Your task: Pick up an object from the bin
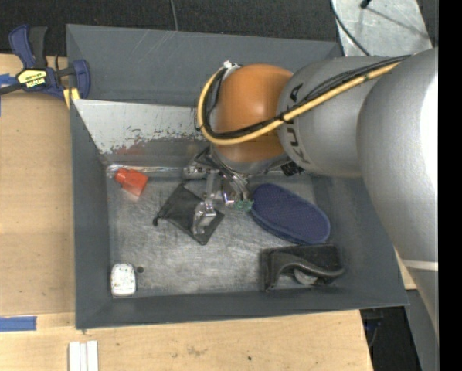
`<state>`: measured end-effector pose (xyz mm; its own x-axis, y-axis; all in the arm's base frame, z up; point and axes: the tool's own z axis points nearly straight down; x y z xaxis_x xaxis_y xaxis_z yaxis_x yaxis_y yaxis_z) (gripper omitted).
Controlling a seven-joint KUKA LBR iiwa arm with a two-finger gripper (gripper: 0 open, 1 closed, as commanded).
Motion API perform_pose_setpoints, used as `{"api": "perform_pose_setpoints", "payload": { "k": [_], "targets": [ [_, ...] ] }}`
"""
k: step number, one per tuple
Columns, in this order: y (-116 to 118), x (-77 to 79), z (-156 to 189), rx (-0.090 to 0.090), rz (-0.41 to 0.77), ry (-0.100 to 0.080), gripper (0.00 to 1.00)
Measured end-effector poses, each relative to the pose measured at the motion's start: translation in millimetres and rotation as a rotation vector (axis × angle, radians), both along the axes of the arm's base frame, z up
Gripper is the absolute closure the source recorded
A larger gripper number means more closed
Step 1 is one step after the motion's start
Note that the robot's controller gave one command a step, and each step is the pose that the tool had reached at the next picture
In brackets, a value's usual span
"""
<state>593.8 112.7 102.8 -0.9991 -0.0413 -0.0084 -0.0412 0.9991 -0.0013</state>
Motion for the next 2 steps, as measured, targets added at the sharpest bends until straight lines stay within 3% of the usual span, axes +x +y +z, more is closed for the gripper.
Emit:
{"api": "perform_pose_setpoints", "payload": {
  "k": [1,2],
  "targets": [
    [-8,-29.8,-3,0.002,-0.269,0.008,0.0],
    [8,-36.6,-28,0.006,-0.474,0.0,0.0]
  ]
}}
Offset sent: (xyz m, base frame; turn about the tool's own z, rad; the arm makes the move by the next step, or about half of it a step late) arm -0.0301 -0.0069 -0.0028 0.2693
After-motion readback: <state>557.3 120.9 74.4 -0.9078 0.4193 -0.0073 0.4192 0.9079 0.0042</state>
